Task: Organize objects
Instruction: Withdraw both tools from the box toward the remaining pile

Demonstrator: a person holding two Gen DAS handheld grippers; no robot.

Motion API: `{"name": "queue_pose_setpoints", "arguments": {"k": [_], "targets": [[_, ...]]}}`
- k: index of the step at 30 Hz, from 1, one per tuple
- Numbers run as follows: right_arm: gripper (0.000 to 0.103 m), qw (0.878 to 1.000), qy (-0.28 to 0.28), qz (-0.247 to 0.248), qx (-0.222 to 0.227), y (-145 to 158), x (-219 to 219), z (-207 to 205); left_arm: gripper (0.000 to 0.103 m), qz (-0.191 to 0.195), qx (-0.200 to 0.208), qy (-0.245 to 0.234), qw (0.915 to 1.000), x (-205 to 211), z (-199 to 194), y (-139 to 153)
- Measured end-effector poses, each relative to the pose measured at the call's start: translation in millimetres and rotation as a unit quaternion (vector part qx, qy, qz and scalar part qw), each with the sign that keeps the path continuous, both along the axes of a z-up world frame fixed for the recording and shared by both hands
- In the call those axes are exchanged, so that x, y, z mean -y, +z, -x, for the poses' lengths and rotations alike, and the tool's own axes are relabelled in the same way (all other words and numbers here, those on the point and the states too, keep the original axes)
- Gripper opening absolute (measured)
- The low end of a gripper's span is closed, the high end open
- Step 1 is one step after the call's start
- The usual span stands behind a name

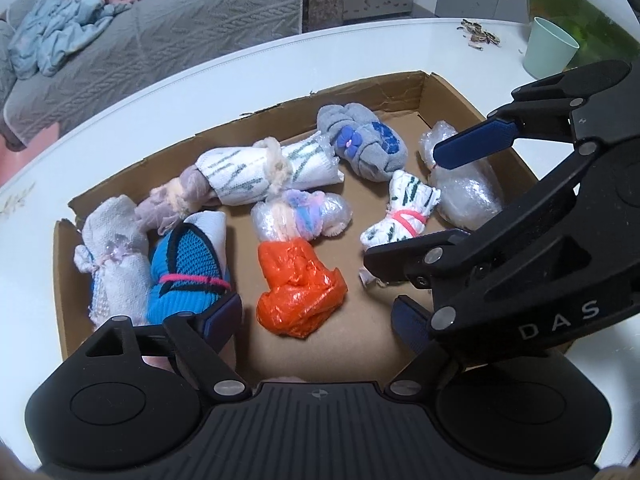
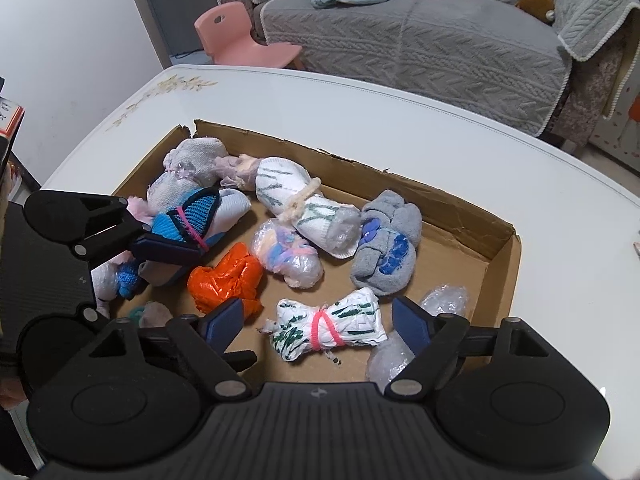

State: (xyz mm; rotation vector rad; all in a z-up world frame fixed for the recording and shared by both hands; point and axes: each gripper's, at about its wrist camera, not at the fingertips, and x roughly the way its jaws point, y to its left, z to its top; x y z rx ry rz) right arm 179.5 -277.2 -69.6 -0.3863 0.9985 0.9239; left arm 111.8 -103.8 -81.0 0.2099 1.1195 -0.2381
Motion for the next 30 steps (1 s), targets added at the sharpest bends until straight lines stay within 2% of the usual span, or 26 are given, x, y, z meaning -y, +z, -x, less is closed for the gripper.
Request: {"name": "queue_pose_setpoints", "arguments": {"k": [4, 9, 23, 30], "targets": [[0.086, 1.000, -0.003, 0.002, 0.002, 4.2, 0.2, 4.8, 0.088, 0.001, -0.004, -0.002, 1.0000, -1.4, 5.6, 5.3], [0.090, 1.000, -0.004, 0.002, 0.009, 10.0, 1.3, 13.2, 0.091, 0.002, -0.011, 0.004, 0.9999, -4.9, 13.6, 13.0], [0.093, 1.000, -0.021, 0.004, 0.019, 25.3, 14.4, 42.1, 0.098, 0.004, -0.012, 0.008, 0.9999, -21.2, 53.3, 31.2], [0.093, 0.999, -0.031, 0.005, 0.018, 26.0, 19.8, 59.0, 0.098, -0.003, -0.016, 0.018, 0.9997, -28.4, 75.7, 33.8]]}}
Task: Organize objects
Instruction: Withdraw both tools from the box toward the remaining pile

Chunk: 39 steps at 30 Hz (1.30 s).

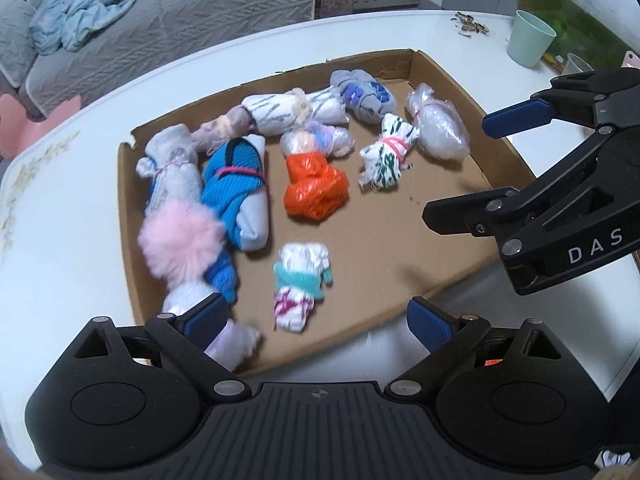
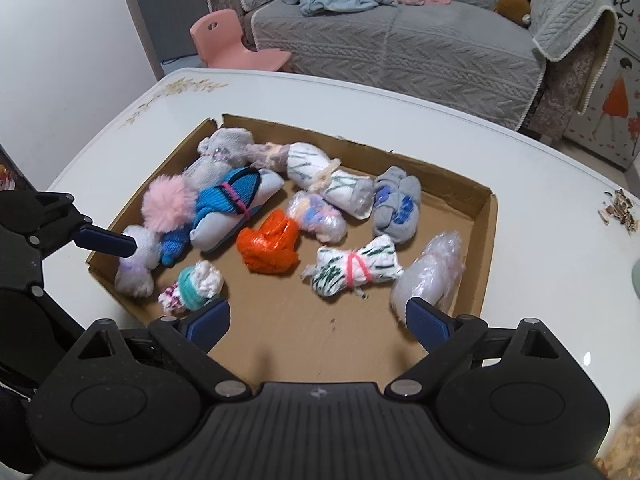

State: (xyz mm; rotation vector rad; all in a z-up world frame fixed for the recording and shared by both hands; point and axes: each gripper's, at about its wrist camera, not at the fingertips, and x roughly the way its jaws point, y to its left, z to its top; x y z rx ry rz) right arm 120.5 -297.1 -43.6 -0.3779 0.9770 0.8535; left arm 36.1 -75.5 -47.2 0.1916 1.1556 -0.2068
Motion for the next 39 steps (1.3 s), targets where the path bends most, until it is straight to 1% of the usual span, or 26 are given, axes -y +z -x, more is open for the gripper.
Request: {"name": "queue_pose_setpoints", "arguments": {"k": [4, 6, 9, 15, 20, 26, 29, 31, 33, 36, 39], "targets": [[0.093, 1.000, 0.008, -0.008, 0.007, 4.1, 7.3, 16.8, 0.100, 0.005, 0.005, 0.015, 0.9999, -8.9, 19.4, 6.7], [0.094, 1.000, 0.012, -0.008, 0.010, 6.6, 13.3, 28.9, 0.101, 0.004, 0.006, 0.014, 0.9999, -12.9, 31.9, 7.3], [0.094, 1.000, 0.020, -0.002, 0.010, 6.8, 22.0, 50.0, 0.101, -0.012, 0.000, -0.009, 0.9999, -17.1, 50.8, 3.6], [0.094, 0.999, 0.035, 0.022, -0.007, -4.1, 28.9, 97.0, 0.101, -0.043, 0.006, -0.047, 0.9980, -23.9, 82.9, 1.9], [0.094, 0.998, 0.058, 0.023, -0.018, -7.3, 30.2, 125.3, 0.101, -0.033, -0.004, -0.087, 0.9956, -20.8, 99.3, 1.5], [0.094, 0.997, 0.060, 0.041, -0.034, -20.1, 27.7, 133.4, 0.100, -0.052, -0.003, -0.123, 0.9911, -8.2, 107.1, -6.3], [0.094, 0.995, 0.065, 0.054, -0.043, -30.0, 24.7, 133.3, 0.100, -0.066, -0.007, -0.125, 0.9899, -7.7, 105.9, -12.1], [0.098, 0.995, 0.067, 0.057, -0.048, -35.2, 23.4, 132.4, 0.100, -0.071, -0.009, -0.122, 0.9900, -9.7, 103.7, -15.0], [0.101, 0.995, 0.063, 0.062, -0.048, -37.9, 23.8, 132.1, 0.100, -0.074, -0.009, -0.120, 0.9900, -10.8, 101.7, -16.5], [0.101, 0.995, 0.058, 0.064, -0.048, -38.7, 25.1, 130.8, 0.100, -0.078, -0.001, -0.121, 0.9896, -9.9, 99.5, -16.9], [0.101, 0.996, 0.054, 0.069, -0.031, -35.8, 28.5, 130.8, 0.099, -0.076, 0.000, -0.133, 0.9883, -5.8, 99.3, -18.0]]}}
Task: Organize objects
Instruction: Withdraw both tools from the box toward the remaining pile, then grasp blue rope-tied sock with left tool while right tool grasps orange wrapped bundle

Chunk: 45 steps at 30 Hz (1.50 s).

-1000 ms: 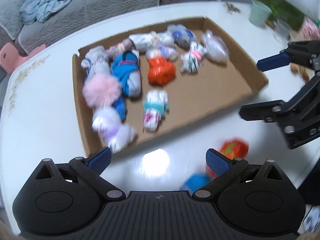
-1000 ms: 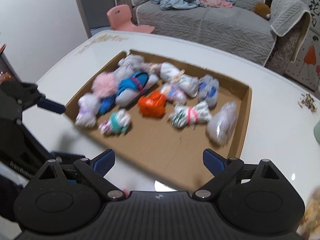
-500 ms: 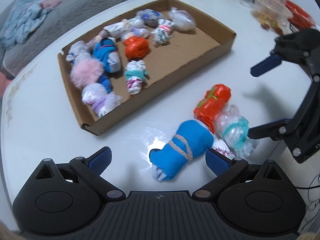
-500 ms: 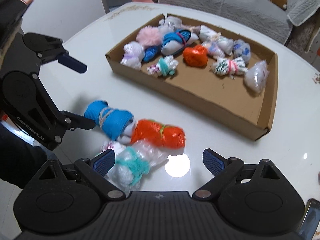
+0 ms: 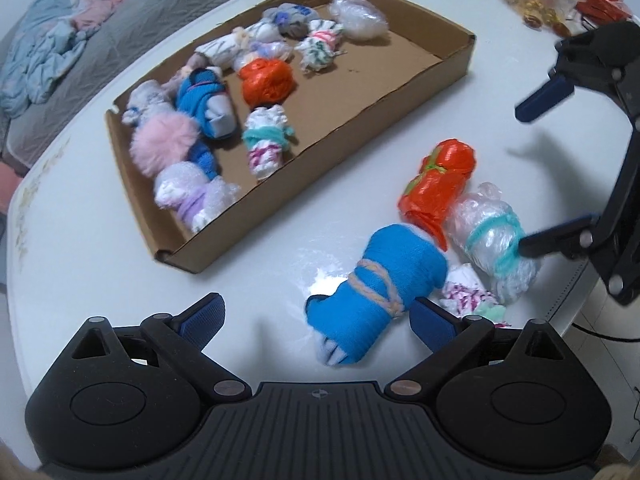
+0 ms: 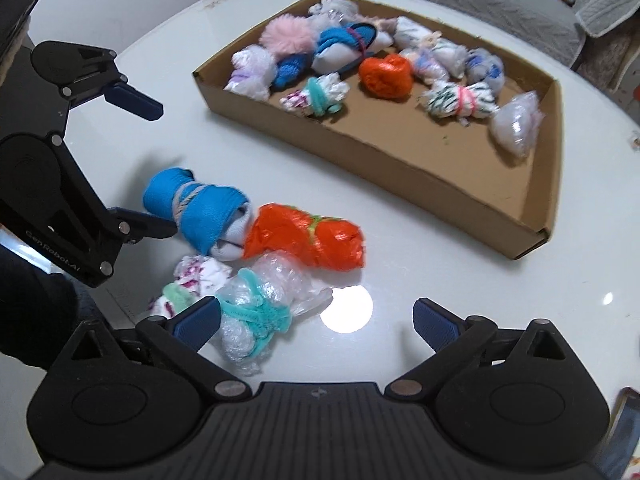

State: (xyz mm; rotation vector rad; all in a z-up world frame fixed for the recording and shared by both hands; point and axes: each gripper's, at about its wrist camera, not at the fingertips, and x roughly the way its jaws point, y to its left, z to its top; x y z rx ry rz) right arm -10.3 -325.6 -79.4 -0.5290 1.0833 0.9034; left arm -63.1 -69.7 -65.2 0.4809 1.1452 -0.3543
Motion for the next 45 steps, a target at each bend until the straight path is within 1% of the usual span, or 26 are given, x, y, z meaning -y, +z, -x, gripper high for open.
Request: {"name": "queue_pose_setpoints", "arguments": {"k": [6, 8, 10, 12, 13, 17, 20, 21, 23, 25, 27, 29, 30, 33, 37, 39, 43, 44, 45], "targets": [[0.102, 0.999, -0.026, 0.014, 0.021, 0.5, 11.6, -9.1, 0.096, -0.005, -0.005, -0.028, 0.9996, 9.6, -0.7, -14.1], [0.102, 0.999, -0.032, 0.011, 0.012, 0.1, 13.7, -11.0, 0.090, -0.004, -0.008, -0.034, 0.9994, 11.0, -2.2, -19.1], [0.101, 0.999, -0.030, 0.003, 0.013, 2.3, 14.7, -10.7, 0.085, -0.005, -0.012, -0.035, 0.9993, 10.7, -3.6, -23.0], [0.101, 1.000, -0.030, -0.002, 0.009, 2.7, 14.3, -10.7, 0.080, -0.001, -0.016, -0.033, 0.9993, 8.3, -4.4, -25.9], [0.101, 1.000, -0.029, -0.004, 0.006, 2.9, 14.1, -10.4, 0.075, 0.002, -0.021, -0.029, 0.9993, 6.7, -5.0, -27.6], [0.101, 0.999, -0.026, -0.024, -0.007, 5.6, 12.9, -9.5, 0.069, 0.018, -0.034, -0.017, 0.9991, 2.2, -6.3, -29.7], [0.101, 0.999, -0.026, -0.037, -0.023, 5.7, 11.4, -8.5, 0.067, 0.022, -0.033, -0.014, 0.9991, 1.6, -5.6, -28.2], [0.101, 0.999, -0.024, -0.039, -0.028, 5.0, 10.4, -7.4, 0.068, 0.026, -0.028, -0.011, 0.9992, 1.1, -6.0, -26.5], [0.101, 0.998, -0.018, -0.042, -0.038, 3.9, 8.6, -2.4, 0.072, 0.028, -0.020, -0.007, 0.9994, 1.5, -7.4, -24.9], [0.100, 0.998, -0.016, -0.045, -0.045, 2.0, 5.2, 0.3, 0.070, 0.029, -0.015, -0.007, 0.9994, 4.9, -11.5, -26.3], [0.098, 0.997, -0.019, -0.048, -0.051, -0.3, 3.2, 0.5, 0.066, 0.032, -0.016, -0.006, 0.9994, 7.3, -13.3, -29.7], [0.093, 0.997, -0.028, -0.049, -0.058, -2.6, 2.6, -0.7, 0.052, 0.033, -0.022, -0.009, 0.9992, 8.8, -12.9, -33.3], [0.089, 0.996, -0.034, -0.050, -0.061, -3.1, 2.9, -2.4, 0.052, 0.031, -0.019, -0.009, 0.9993, 9.1, -12.0, -34.3], [0.084, 0.996, -0.056, -0.052, -0.055, -1.7, 4.8, -7.7, 0.050, 0.028, -0.016, -0.002, 0.9995, 6.3, -10.9, -34.7], [0.084, 0.994, -0.081, -0.056, -0.039, -1.5, 1.3, -20.1, 0.050, 0.033, -0.017, 0.028, 0.9989, -3.2, -14.3, -33.7], [0.084, 0.995, -0.079, -0.054, -0.043, -5.6, -4.8, -23.0, 0.050, 0.030, -0.016, 0.038, 0.9987, -6.8, -14.8, -32.8], [0.083, 0.997, -0.058, -0.033, -0.038, -16.4, -23.1, -19.2, 0.050, 0.031, -0.017, 0.048, 0.9982, -10.3, -15.5, -31.3], [0.082, 0.998, -0.055, -0.027, -0.034, -18.3, -26.4, -19.0, 0.050, 0.032, -0.017, 0.050, 0.9981, -10.7, -15.5, -31.1], [0.078, 0.998, -0.054, -0.023, -0.031, -20.0, -28.2, -19.0, 0.050, 0.033, -0.018, 0.050, 0.9980, -11.0, -15.6, -30.8]]}}
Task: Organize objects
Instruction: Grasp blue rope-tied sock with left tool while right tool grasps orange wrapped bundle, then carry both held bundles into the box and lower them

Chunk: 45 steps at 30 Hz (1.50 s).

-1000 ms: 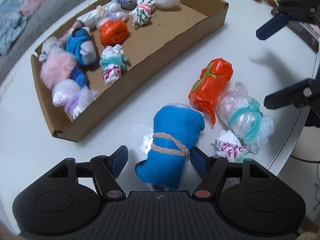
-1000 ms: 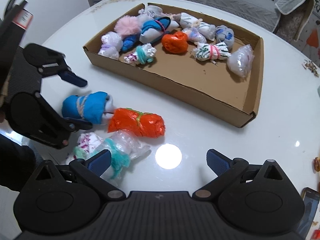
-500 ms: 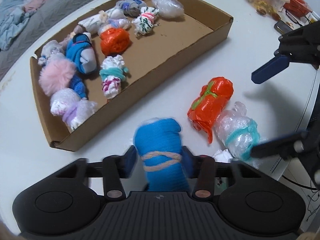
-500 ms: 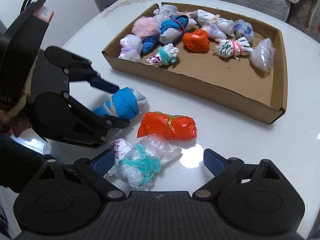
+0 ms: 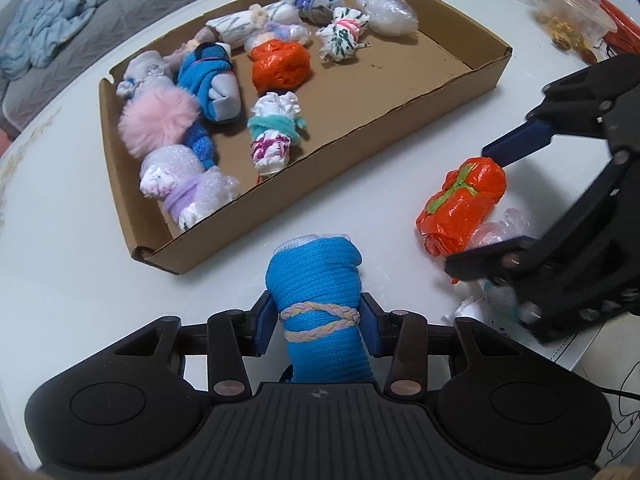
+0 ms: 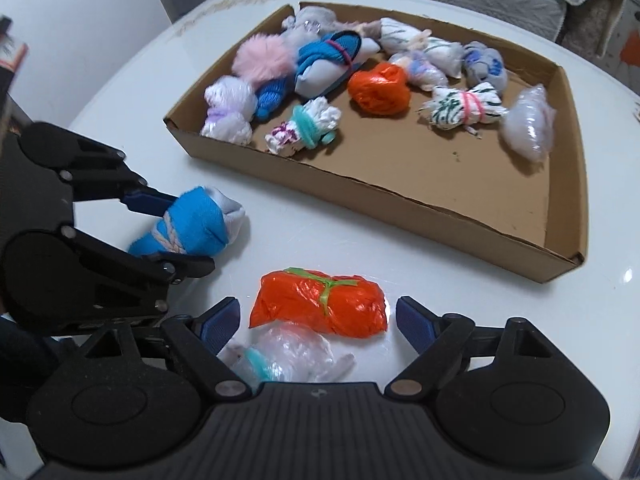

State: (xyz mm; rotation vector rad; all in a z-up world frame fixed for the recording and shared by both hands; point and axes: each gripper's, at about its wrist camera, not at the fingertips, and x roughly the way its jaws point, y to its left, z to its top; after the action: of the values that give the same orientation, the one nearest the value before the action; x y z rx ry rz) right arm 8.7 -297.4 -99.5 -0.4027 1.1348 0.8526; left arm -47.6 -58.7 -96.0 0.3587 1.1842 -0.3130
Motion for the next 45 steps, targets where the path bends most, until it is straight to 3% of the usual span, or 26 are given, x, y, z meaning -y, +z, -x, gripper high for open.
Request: {"name": "queue_pose_setpoints", "arguments": {"k": [3, 7, 14, 19, 23, 27, 31, 36, 45], "targets": [[0.063, 1.000, -0.004, 0.009, 0.004, -3.3, -1.7, -1.0, 0.050, -0.001, 0.001, 0.002, 1.0000, -0.1, 0.2, 0.6], [0.056, 1.000, -0.010, 0.004, 0.010, 0.5, 1.7, -3.1, 0.050, 0.001, 0.003, 0.008, 1.0000, -1.7, -1.8, 3.0], [0.053, 0.999, -0.017, -0.031, 0.027, 23.9, 21.2, -7.8, 0.049, 0.010, 0.024, 0.002, 0.9997, 0.8, 2.1, 31.7], [0.053, 0.996, -0.038, -0.047, 0.062, 42.0, 44.6, -18.3, 0.049, 0.034, 0.063, 0.008, 0.9974, 6.5, -2.7, 63.0], [0.053, 0.991, -0.046, -0.067, 0.106, 59.1, 58.7, -28.7, 0.049, 0.052, 0.089, 0.008, 0.9946, 16.6, -18.1, 79.4], [0.053, 0.986, -0.046, -0.086, 0.134, 68.3, 64.7, -44.2, 0.049, 0.065, 0.090, 0.011, 0.9938, 26.1, -44.8, 87.8], [0.053, 0.983, -0.044, -0.111, 0.137, 70.6, 61.5, -65.2, 0.049, 0.073, 0.083, 0.017, 0.9938, 36.2, -70.1, 83.4], [0.053, 0.984, -0.022, -0.103, 0.141, 63.1, 50.1, -78.3, 0.050, 0.095, 0.067, 0.025, 0.9929, 47.7, -89.5, 65.9], [0.053, 0.986, -0.005, -0.089, 0.141, 52.0, 38.1, -94.7, 0.050, 0.076, 0.060, 0.038, 0.9946, 48.0, -106.7, 31.9]]}}
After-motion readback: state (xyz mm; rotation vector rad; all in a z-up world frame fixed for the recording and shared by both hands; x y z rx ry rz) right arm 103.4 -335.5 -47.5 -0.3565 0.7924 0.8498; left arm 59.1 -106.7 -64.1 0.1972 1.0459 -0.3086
